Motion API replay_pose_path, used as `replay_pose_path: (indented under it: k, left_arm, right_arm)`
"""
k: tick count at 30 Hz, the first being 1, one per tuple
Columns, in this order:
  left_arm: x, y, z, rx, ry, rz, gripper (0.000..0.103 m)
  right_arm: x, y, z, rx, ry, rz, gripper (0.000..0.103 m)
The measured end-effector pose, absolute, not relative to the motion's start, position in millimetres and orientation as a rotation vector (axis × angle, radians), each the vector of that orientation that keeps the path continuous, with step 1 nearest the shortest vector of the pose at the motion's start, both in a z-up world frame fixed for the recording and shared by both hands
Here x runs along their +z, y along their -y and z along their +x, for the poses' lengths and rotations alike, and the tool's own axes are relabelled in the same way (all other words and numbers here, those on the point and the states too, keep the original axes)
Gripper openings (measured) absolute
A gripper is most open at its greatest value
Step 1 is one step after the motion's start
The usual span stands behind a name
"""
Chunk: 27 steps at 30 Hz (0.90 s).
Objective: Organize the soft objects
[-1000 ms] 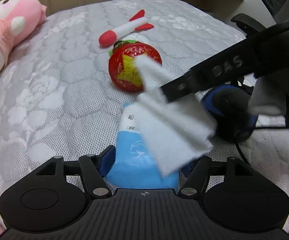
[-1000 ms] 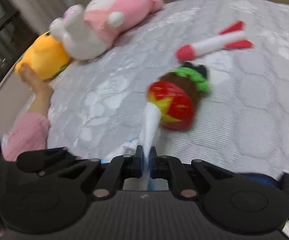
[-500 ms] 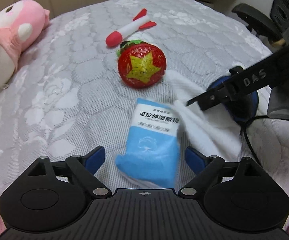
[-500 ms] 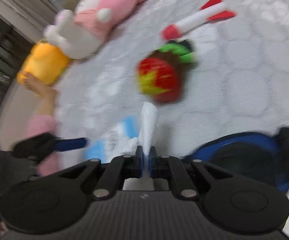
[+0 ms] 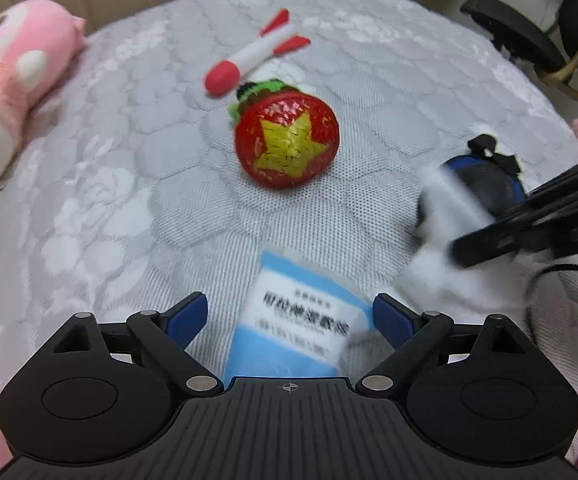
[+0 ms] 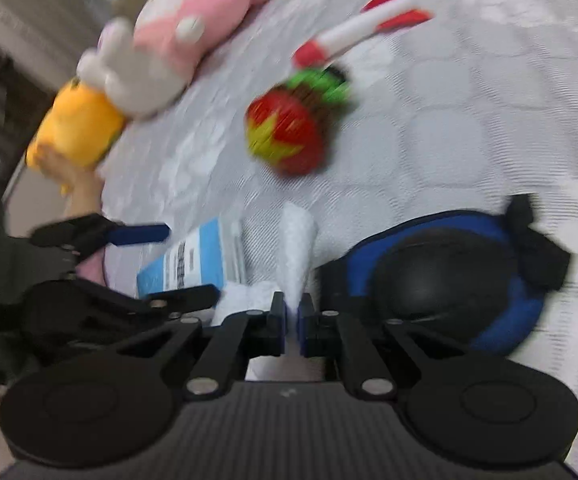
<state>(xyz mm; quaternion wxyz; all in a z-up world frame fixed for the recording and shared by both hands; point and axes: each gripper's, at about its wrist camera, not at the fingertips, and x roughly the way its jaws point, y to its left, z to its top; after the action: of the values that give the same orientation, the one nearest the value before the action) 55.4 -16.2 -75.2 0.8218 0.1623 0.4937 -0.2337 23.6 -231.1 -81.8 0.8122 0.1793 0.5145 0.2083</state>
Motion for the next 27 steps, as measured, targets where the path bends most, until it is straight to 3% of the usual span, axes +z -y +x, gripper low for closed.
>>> replay_pose_path:
  k: [3, 5, 6, 7, 10, 14, 17, 20, 22, 25, 27]
  left_arm:
    - [-96.1, 36.6, 74.7, -0.541, -1.112, 0.416, 0.094]
    - [-102.4, 46.8, 81.4, -0.577, -1.131, 0.447, 0.088]
    - [-98.4, 49.7, 84.2, -0.595, -1.131, 0.440, 0.071]
    - [-89.8, 52.1, 87.8, -0.603, -1.122, 0.424, 0.046]
    - [-54.2, 51.5, 96.6, -0.635, -1.015, 0.298, 0.030]
    - [-24.6, 43.0, 88.6, -0.668, -0.856, 0.154, 0.031]
    - [-34.1, 36.4, 71.3, -0.649, -0.864, 0.178, 0.034]
    - [-48.8, 28.9, 51.4, -0.608, -0.882, 0.285, 0.056]
    - [-54.5, 23.3, 43.3, -0.553, -0.898, 0.323, 0.083]
    - [-53.7, 3.0, 42.6, -0.392, -0.927, 0.191, 0.094]
    - [-57.9, -20.2, 47.7, -0.279, -0.991, -0.044, 0.094]
  right_arm:
    - [-75.8, 247.4, 20.5, 0.406, -1.065, 0.423, 0.006]
    - [-73.4, 255.7, 18.3, 0.381, -1.050, 0.435, 0.006]
    - [-71.8, 259.3, 16.4, 0.372, -1.042, 0.438, 0.006]
    - [-70.7, 262.7, 14.5, 0.367, -1.035, 0.444, 0.006]
    - [-68.4, 273.4, 11.7, 0.351, -1.009, 0.470, 0.006]
    - [-61.9, 283.1, 15.5, 0.318, -0.977, 0.505, 0.006]
    - [-54.2, 281.8, 16.6, 0.325, -0.959, 0.470, 0.006]
    - [-51.9, 277.0, 17.9, 0.333, -0.958, 0.426, 0.007]
    - [-55.5, 275.0, 20.8, 0.332, -0.968, 0.432, 0.007]
    - [-59.8, 269.3, 21.0, 0.326, -0.973, 0.439, 0.007]
    - [-61.1, 266.9, 18.2, 0.338, -0.968, 0.442, 0.007]
